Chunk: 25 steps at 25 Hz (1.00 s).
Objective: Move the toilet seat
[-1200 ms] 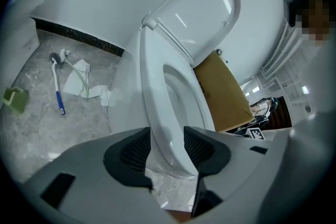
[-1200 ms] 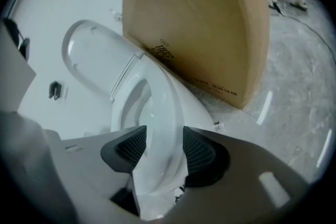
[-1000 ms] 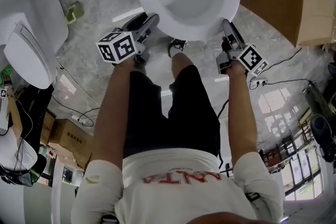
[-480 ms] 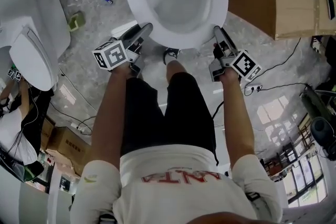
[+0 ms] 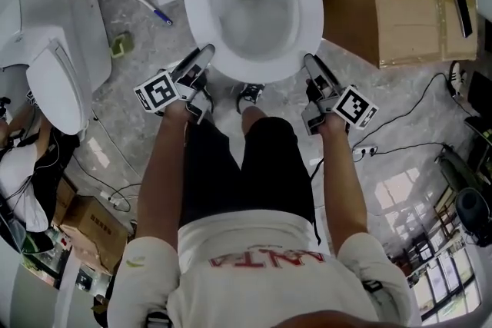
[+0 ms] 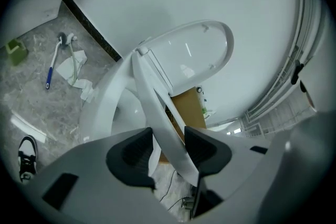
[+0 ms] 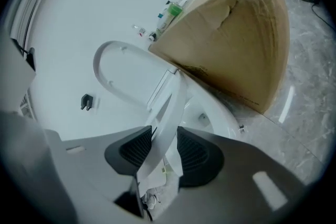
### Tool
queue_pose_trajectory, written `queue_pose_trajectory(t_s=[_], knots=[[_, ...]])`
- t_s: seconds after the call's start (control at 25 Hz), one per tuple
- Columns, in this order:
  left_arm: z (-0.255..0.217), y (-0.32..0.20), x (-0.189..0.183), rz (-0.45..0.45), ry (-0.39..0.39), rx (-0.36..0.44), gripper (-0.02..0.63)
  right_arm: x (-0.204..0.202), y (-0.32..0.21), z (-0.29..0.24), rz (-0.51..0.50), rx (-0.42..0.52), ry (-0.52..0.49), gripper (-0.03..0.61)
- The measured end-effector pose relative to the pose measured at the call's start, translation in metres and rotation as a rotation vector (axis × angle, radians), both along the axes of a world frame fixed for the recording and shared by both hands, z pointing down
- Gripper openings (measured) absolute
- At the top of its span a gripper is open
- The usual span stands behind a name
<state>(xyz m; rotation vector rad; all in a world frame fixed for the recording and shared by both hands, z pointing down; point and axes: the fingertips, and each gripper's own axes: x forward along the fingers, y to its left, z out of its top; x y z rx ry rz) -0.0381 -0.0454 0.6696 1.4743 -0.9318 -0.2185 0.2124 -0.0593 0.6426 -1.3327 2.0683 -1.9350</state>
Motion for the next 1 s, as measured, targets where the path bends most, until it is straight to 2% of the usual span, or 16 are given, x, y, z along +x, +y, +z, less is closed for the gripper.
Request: queue_pose_trajectory(t_s=[0.24,0.4,0.52,0.6,0.72,0.84,1.0], knots=[[-0.017,-0.007,-0.001,-0.024,0.011,0.009,0.193,-0.006,-0.002,-0.015,0.008,-0.017,-0.04,0.169],[-0.022,-0.009,-0.004,-0.04,0.023,0.002,0.193,-0.016,-0.009,-0.027,-0.014,0.005,-0.053,0.17],[-0.028,-0.011,-0.009,-0.059,0.028,-0.008,0.193,-0.016,-0.011,-0.034,0.013,-0.006,-0.059,0.17],[-0.038,-0.018,-0.007,-0.084,0.058,-0.019,0.193,-0.017,-0.017,-0.042,0.031,0.007,-0.074,0.17],[-0.053,-0.026,-0.008,-0.086,0.056,-0.029,0.193,-0.018,-0.03,-0.064,0.031,0.059,-0.095,0.173],[-0.07,-0.038,-0.007,-0.095,0.11,-0.032,0.193,-0.022,-0.044,-0.084,0.028,0.096,-0.114,0.175],[-0.089,-0.049,-0.01,-0.116,0.164,-0.048,0.195,-0.025,-0.056,-0.101,0.066,0.058,-0.125,0.178]])
